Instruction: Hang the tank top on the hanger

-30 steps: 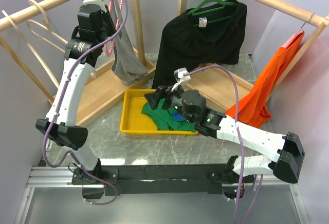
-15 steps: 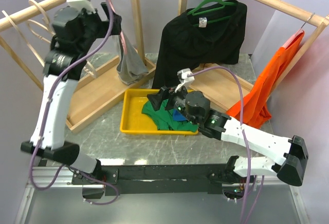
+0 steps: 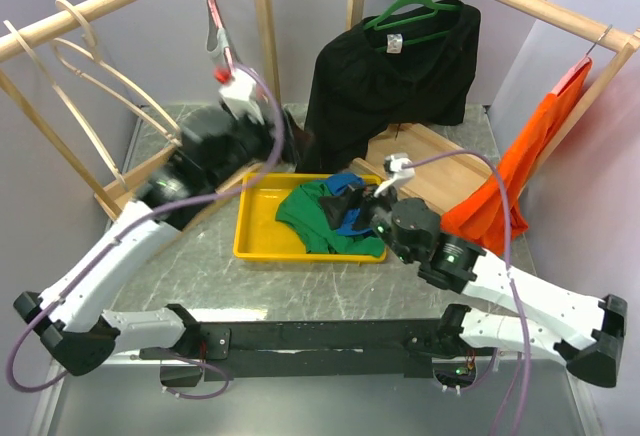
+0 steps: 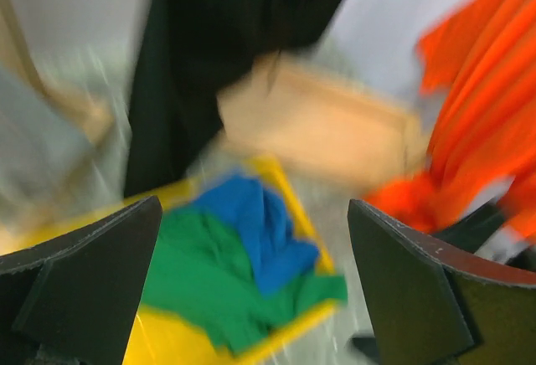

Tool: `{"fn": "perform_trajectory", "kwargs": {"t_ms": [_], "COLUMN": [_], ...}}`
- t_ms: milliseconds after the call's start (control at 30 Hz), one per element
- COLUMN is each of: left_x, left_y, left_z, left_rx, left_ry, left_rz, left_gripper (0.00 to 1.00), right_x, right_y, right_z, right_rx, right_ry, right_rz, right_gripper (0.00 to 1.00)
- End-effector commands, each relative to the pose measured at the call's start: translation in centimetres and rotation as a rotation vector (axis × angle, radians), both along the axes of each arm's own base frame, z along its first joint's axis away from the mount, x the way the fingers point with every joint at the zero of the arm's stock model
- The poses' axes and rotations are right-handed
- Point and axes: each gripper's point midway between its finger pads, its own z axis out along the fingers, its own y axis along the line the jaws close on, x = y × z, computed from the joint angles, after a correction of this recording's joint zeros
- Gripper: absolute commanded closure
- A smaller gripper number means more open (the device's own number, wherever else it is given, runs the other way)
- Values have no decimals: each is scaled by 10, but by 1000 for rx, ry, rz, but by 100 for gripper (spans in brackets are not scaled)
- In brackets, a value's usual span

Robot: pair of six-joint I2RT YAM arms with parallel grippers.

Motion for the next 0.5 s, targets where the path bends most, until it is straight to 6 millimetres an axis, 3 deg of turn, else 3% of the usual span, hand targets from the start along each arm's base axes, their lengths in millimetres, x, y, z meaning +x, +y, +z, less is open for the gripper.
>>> {"fn": "perform_trajectory", "kwargs": {"t_ms": [0, 33, 67, 100, 167, 200, 300, 467], "left_x": [-10, -15, -17, -22, -30, -34, -37, -42], "left_y": [-11, -15, -21, -21, -27, -25, -18, -7], "left_z": [-45, -83, -88, -116, -134, -153, -179, -186], "left_rx": [-111, -88, -139, -123, -143, -130, -114, -81], "left_ry": [86, 147, 161, 207, 248, 283, 339, 329], "left_rz": [45, 39, 31, 31, 13, 23, 73, 87], "left_gripper": [1, 1, 1, 0, 1, 1, 1, 1], "right_x": [-6, -8, -9, -10, -10, -10, -11, -12], "right_y": [-29, -35, -38, -43, -52, -56, -68, -76], "right_z": [-16, -19, -24, -33, -41, -48, -60, -74], "right_rx": [-2, 1, -6, -28, -39, -51, -59, -57], "right_ry": [53, 64, 72, 88, 103, 113, 138, 153], "right_rz": [-88, -98, -108, -120, -159, -175, -217, -255], "right_gripper": [0, 0, 0, 0, 0, 0, 0, 0]}}
